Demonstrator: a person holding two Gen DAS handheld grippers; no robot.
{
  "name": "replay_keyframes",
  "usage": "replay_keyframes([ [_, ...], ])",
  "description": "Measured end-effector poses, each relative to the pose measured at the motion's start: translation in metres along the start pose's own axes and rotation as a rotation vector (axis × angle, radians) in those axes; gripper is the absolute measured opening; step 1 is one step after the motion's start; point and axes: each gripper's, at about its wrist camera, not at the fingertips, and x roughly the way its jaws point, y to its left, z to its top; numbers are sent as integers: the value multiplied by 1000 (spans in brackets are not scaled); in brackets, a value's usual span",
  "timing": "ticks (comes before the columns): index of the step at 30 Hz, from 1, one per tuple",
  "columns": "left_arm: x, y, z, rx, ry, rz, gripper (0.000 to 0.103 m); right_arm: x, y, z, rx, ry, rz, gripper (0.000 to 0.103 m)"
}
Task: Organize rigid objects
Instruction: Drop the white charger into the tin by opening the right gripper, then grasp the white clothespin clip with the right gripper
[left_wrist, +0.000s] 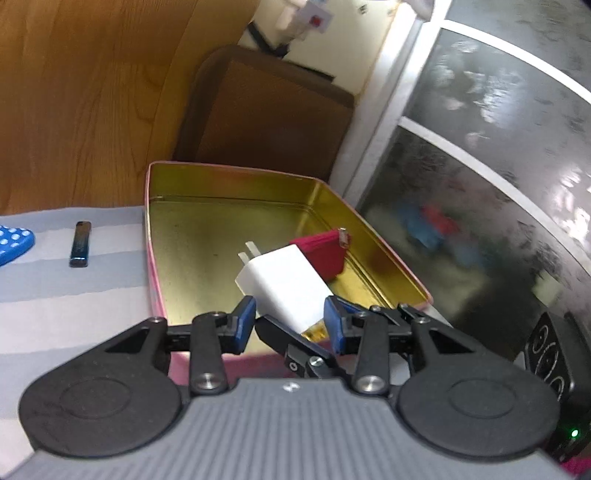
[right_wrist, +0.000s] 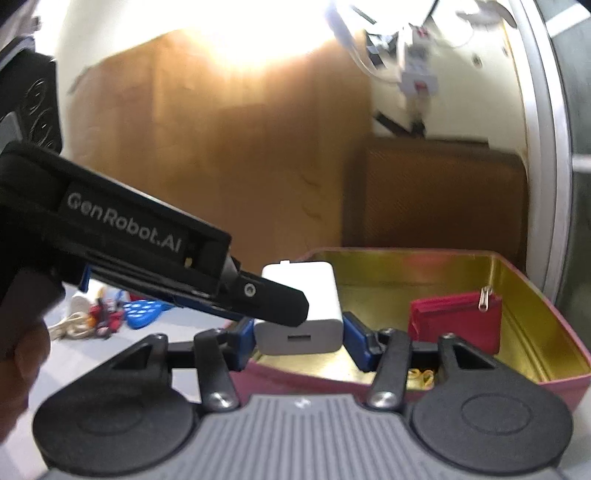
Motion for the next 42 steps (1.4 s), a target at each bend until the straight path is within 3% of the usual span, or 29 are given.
replay_keyframes([
  [5, 25, 9, 3, -54, 35, 27, 43, 26, -13, -8, 43, 65, -26, 51],
  [8, 26, 5, 2, -60, 28, 37, 43, 23, -16, -13, 52, 50, -21, 54],
  [12, -6, 2, -3, -39, -45, 38, 45, -2, -12, -15, 33, -27, -40, 56],
  [15, -43, 11, -16, -34, -104, 83, 53, -25, -5, -19, 31, -82, -28, 56],
  [20, -86, 51, -50, -58, -100, 307, 53, -39, 18, -29, 40, -79, 51, 56],
  [26, -127, 122, -96, -135, -53, 566, 53, -25, 70, -38, -32, 35, 178, 56],
  [33, -180, 179, -126, -198, -145, 845, 53, 5, 138, -35, -162, 154, 322, 55],
  [35, -195, 191, -128, -293, -223, 767, 54, 14, 161, -32, -187, 165, 359, 51],
  [37, -201, 193, -128, -314, -271, 783, 55, 27, 185, -24, -223, 167, 398, 47],
  [42, -207, 190, -129, -325, -328, 776, 63, 60, 260, -17, -572, 92, 434, 46],
])
